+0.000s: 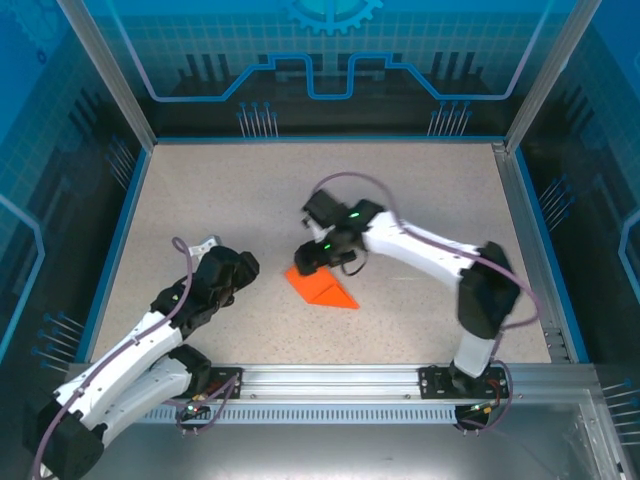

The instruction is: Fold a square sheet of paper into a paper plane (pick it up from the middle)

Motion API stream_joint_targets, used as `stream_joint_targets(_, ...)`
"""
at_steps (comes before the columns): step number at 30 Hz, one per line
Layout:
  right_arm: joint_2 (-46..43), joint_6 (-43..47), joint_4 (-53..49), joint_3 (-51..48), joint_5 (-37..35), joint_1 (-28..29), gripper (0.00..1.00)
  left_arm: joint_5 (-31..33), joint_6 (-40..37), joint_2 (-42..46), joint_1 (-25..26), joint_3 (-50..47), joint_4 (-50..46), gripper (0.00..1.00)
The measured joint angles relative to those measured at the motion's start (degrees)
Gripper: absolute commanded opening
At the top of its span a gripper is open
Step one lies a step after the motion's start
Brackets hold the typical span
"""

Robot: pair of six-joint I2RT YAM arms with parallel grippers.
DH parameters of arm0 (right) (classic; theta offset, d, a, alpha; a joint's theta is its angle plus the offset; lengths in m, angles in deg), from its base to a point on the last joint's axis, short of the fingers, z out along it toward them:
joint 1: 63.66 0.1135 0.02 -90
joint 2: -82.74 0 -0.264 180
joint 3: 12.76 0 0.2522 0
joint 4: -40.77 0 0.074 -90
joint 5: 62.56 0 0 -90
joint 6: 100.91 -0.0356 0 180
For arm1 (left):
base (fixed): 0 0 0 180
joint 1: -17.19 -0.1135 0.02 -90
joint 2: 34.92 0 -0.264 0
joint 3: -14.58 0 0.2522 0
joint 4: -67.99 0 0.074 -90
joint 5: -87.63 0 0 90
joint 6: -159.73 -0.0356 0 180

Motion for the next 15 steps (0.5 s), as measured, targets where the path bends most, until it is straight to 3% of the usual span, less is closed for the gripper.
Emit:
stream_joint_targets(5, -0.5, 1.0, 11.1, -10.9, 12.1, -11.9, 0.71, -10.6, -1.0, -9.6, 0.0, -0.2, 7.6, 0.60)
stream_joint_targets(10, 6.9, 4.6, 14.7, -11.6, 20.6, -12.6, 0.68, -17.6, -1.0, -18.0, 0.0, 0.1, 12.4, 0.60)
stream_joint_targets(15, 12.6, 8.0, 16.9, -8.9, 26.8, -12.6, 0.57, -21.3, -1.0, -22.0, 0.0, 2.0, 14.1, 0.60)
